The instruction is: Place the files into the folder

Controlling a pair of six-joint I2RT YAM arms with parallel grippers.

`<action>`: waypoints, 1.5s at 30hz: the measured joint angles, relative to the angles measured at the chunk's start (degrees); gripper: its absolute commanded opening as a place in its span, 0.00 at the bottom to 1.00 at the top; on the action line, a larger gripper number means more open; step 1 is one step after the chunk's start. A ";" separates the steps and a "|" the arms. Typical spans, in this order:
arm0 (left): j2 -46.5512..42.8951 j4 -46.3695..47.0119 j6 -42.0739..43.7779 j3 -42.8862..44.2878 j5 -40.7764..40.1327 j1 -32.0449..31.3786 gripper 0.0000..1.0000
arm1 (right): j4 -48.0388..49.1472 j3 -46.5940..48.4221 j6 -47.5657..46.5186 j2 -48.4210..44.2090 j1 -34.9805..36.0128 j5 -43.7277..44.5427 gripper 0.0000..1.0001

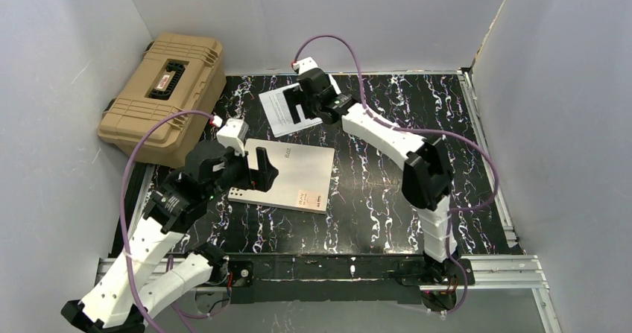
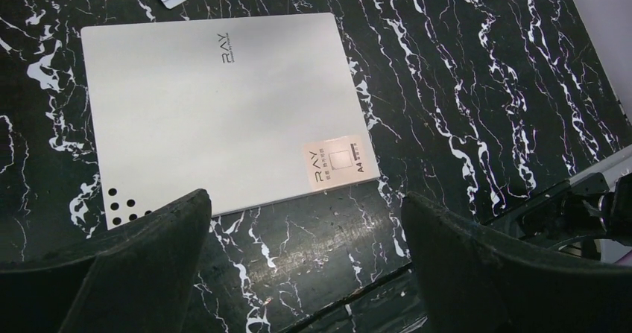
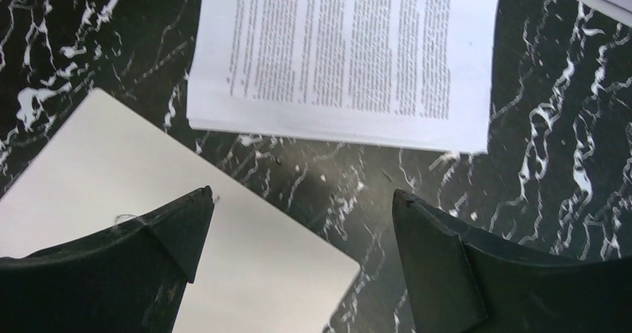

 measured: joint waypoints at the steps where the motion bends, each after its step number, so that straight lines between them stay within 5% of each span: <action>1: -1.03 -0.02 0.26 -0.46 -0.13 0.00 0.98 | -0.28 2.40 0.00 1.99 0.00 -0.44 0.99; 7: -3.50 -0.04 1.07 -2.16 -0.42 0.00 0.98 | -1.01 15.65 0.37 13.46 0.00 -1.64 0.99; 22: -3.78 -0.04 1.92 -2.95 -1.05 0.00 0.98 | 10.40 21.59 2.45 29.07 0.00 -4.87 0.99; 45: -3.80 -0.07 1.95 -2.95 -2.27 0.00 0.98 | 18.53 10.95 4.66 28.52 -4.98 -6.49 0.99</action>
